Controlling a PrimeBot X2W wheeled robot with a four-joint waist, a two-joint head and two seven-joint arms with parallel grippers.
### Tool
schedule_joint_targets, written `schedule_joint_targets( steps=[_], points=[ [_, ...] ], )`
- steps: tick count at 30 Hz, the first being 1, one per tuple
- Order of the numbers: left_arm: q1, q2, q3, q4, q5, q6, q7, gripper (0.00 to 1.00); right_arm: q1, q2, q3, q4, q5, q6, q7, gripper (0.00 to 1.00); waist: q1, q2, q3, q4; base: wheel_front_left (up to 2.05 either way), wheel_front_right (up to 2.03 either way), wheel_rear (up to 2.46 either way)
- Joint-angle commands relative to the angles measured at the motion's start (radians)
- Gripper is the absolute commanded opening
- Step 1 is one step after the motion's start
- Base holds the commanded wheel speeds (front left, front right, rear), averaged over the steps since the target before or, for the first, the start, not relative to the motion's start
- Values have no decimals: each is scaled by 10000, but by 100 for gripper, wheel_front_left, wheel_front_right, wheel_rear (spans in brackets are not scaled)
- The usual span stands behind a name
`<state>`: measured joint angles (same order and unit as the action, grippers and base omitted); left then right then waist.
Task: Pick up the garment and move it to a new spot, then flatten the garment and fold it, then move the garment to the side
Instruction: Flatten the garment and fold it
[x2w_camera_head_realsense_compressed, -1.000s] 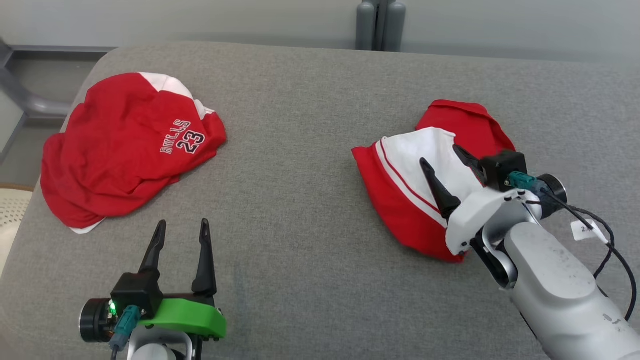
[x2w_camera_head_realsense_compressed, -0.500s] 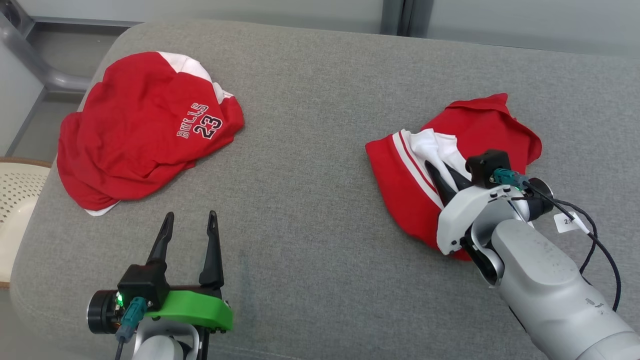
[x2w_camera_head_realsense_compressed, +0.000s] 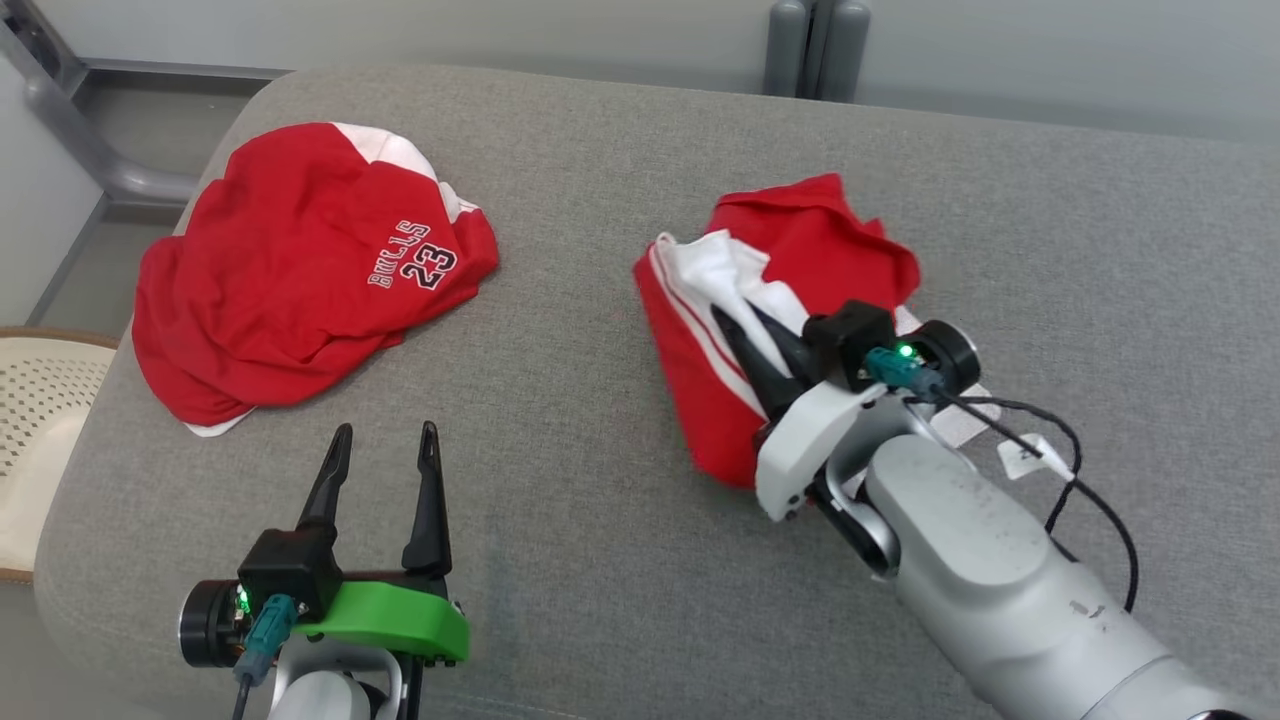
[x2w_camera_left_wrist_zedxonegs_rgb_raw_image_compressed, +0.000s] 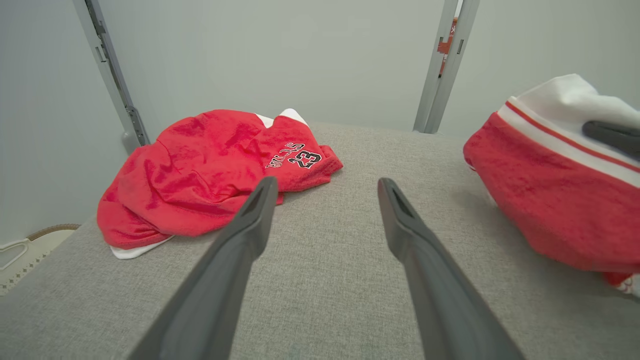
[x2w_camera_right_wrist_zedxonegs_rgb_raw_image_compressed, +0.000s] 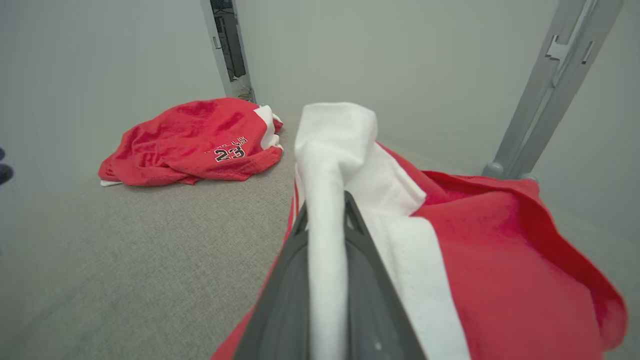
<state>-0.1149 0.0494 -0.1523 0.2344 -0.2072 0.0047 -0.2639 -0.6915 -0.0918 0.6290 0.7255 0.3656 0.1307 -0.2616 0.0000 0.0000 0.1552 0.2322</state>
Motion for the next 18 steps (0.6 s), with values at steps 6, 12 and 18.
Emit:
schedule_joint_targets(
  steps=[6, 12, 18],
  points=[
    [31, 21, -82, 27, -153, 75, -8, 100, 636, 375, 1514, 65, 193, 1, -46, 5, 0, 0, -46, 399, 0, 0, 0],
    [110, 21, -76, 59, -129, 129, -8, 100, 717, 379, 2647, -256, 1033, -4, -47, 100, 0, 0, -109, 448, 0, 0, 0],
    [200, 21, 110, 26, 10, 93, -8, 100, 617, 142, 1457, -781, 865, -4, -46, 100, 0, 0, -271, 130, 0, 0, 0]
  ],
)
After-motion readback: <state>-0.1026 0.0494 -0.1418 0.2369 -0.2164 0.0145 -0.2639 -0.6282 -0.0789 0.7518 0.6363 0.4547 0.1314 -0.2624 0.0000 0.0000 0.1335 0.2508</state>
